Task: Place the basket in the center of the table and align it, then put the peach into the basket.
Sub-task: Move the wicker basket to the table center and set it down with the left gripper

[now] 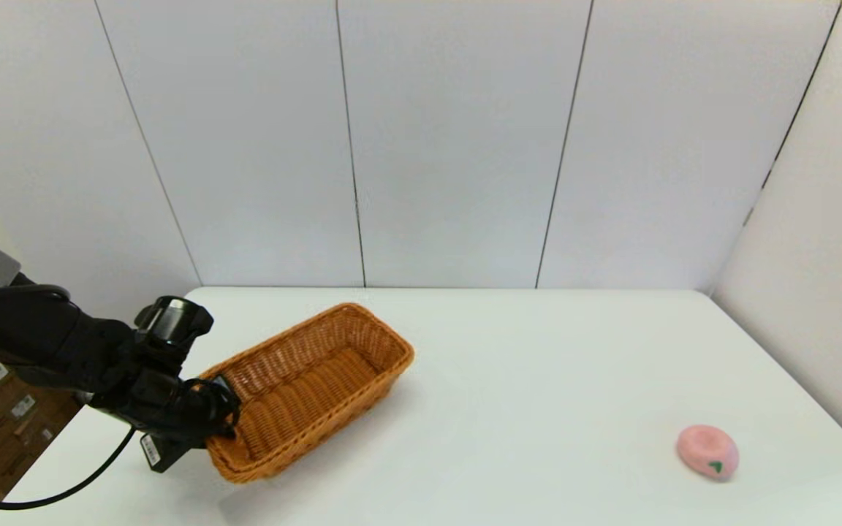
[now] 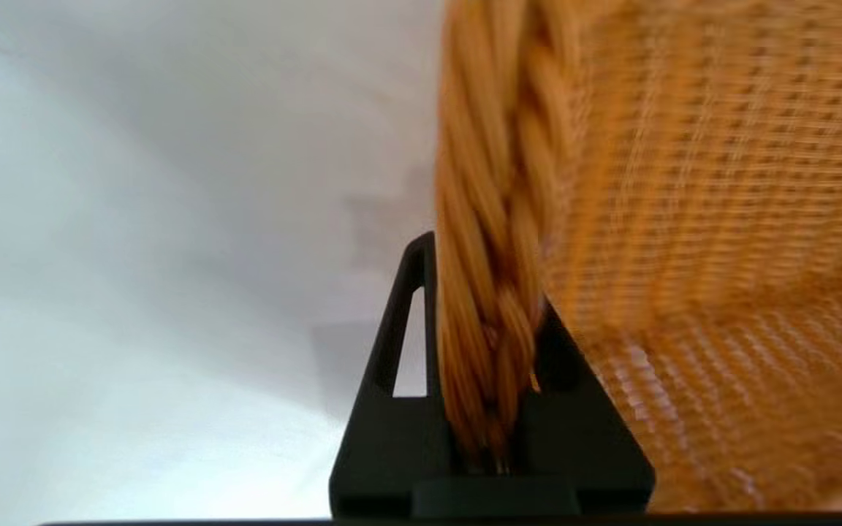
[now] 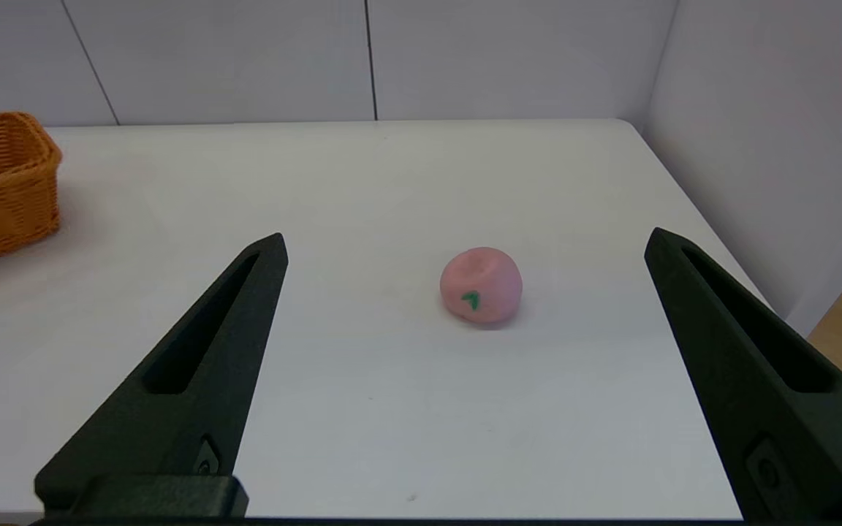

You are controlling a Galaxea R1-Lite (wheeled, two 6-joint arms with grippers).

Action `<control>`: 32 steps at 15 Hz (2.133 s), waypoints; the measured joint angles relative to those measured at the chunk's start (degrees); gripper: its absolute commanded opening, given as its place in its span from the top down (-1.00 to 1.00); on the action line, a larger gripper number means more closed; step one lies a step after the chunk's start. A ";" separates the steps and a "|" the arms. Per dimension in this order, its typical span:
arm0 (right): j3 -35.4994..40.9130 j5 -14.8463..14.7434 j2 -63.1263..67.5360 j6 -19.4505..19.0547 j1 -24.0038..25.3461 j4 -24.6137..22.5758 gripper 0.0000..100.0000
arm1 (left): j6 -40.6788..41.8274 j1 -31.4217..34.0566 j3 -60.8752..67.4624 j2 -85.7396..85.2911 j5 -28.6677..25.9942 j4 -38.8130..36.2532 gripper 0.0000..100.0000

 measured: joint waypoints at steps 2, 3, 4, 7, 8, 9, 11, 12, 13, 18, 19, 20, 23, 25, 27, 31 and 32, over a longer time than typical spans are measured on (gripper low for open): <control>0.07 0.05 0.00 0.02 -0.05 0.00 -1.00 | 0.02 0.00 -0.05 -0.28 0.05 -0.51 1.00; 0.09 0.02 0.00 0.02 0.00 -0.02 -1.00 | 0.02 0.00 -0.02 -0.78 0.02 -1.15 1.00; 0.09 0.02 0.00 0.02 0.00 -0.02 -1.00 | 0.00 -0.02 0.02 -1.73 0.02 -1.49 1.00; 0.09 0.02 0.00 0.02 0.00 0.02 -1.00 | 0.11 -1.02 -0.09 -6.62 -0.48 -2.69 1.00; 0.09 0.02 0.00 0.00 -0.02 0.02 -1.00 | 0.20 -2.54 -0.44 -8.77 -0.99 -3.13 1.00; 0.09 0.02 0.00 -0.02 0.02 0.02 -1.00 | 0.35 -4.85 -0.79 -10.67 -1.40 -3.19 1.00; 0.09 0.02 0.00 0.02 0.00 0.02 -1.00 | 0.57 -10.45 -2.28 -13.81 -1.74 -3.33 1.00; 0.09 0.05 0.00 0.02 0.00 0.02 -1.00 | 0.63 -13.14 -3.17 -14.69 -1.77 -3.30 1.00; 0.09 0.05 0.00 0.02 0.00 0.02 -1.00 | 0.68 -15.98 -4.35 -15.17 -1.77 -3.33 1.00; 0.09 0.02 0.00 0.00 0.02 0.02 -1.00 | 2.47 -25.66 -9.53 -11.33 -1.72 -3.36 1.00; 0.09 0.02 0.00 0.00 0.02 0.02 -1.00 | 3.78 -26.30 -10.19 -9.75 -1.77 -3.39 1.00; 0.09 0.02 0.00 0.00 0.02 0.02 -1.00 | 5.40 -26.62 -10.63 -8.27 -1.74 -3.35 1.00; 0.09 0.05 0.00 0.00 0.00 -0.02 -1.00 | 9.40 -26.88 -11.15 -4.63 -2.29 -3.36 1.00; 0.09 0.02 0.00 0.02 0.00 0.02 -1.00 | 11.61 -26.93 -11.15 -2.56 -2.90 -3.39 1.00; 0.09 0.02 0.00 0.02 0.00 0.00 -1.00 | 12.02 -26.86 -11.69 -0.89 -3.15 -3.52 1.00; 0.09 0.05 0.00 0.02 0.00 0.02 -1.00 | 12.04 -26.82 -12.29 1.46 -4.13 -3.74 1.00; 0.09 0.05 0.00 0.02 0.00 0.02 -1.00 | 12.02 -26.86 -12.40 1.90 -4.17 -3.90 1.00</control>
